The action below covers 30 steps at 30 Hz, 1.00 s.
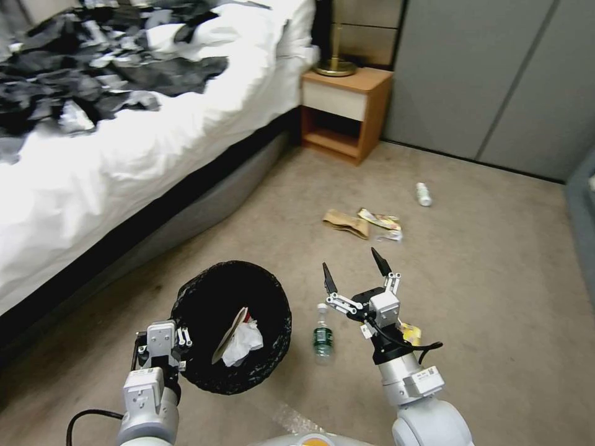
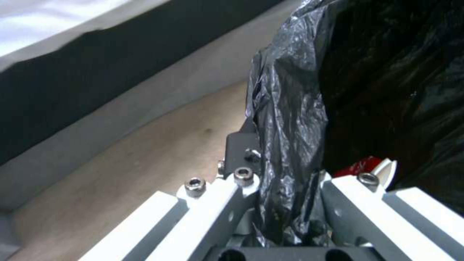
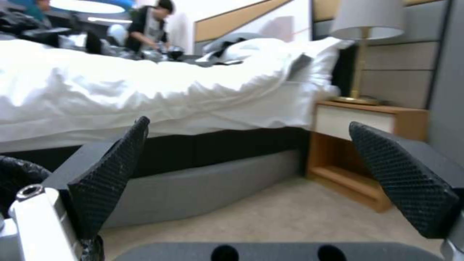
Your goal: Pick up the trash bin, then pick up the garbage from the floor and place it into the trash bin.
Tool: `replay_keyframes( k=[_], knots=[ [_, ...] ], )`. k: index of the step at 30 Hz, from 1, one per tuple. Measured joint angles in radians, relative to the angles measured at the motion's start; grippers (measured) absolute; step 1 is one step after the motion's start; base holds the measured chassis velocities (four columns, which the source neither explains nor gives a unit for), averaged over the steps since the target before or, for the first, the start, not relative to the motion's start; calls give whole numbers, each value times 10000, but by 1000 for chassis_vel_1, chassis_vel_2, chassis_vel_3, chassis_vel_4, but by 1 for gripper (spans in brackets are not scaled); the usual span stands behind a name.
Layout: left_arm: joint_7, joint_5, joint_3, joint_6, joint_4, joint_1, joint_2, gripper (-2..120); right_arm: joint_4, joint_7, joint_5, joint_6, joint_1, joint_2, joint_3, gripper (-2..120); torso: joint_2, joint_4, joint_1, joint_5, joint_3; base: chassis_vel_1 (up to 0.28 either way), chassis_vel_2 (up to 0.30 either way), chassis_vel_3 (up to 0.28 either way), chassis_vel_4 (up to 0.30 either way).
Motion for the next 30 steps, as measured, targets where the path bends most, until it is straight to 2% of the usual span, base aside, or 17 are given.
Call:
replay_keyframes(
  k=[13,18,20,26,27,28,30],
  knots=[
    [-11,59,25,-85,104,-91,5,1,-26,-80,124,-44,124,-36,195,100,0,-1,0,0,0,23,21,26,22],
    [-11,60,25,-89,107,-81,24,1,-82,130,200,-399,425,-138,493,100,0,-1,0,0,0,0,0,0,0],
    [-11,71,41,-91,105,-77,26,1,-81,426,291,-1017,681,-260,542,100,0,-1,0,0,0,0,0,0,0],
    [-9,159,98,-129,104,-28,8,1,-340,831,1013,-2103,1300,-478,386,100,1,1,0,1,0,0,0,0,0],
    [-1,194,111,-152,103,9,3,1,-447,1113,1455,-2730,1500,-562,199,100,0,2,0,1,0,0,0,0,0],
    [-1,194,111,-152,103,9,3,1,-447,1113,1455,-2730,1500,-562,199,100,0,2,0,1,0,0,0,0,0],
    [0,240,114,-197,97,53,-3,1,-616,1702,2577,-4196,1876,-698,-229,100,1,0,0,0,0,0,0,0,0]
  ],
)
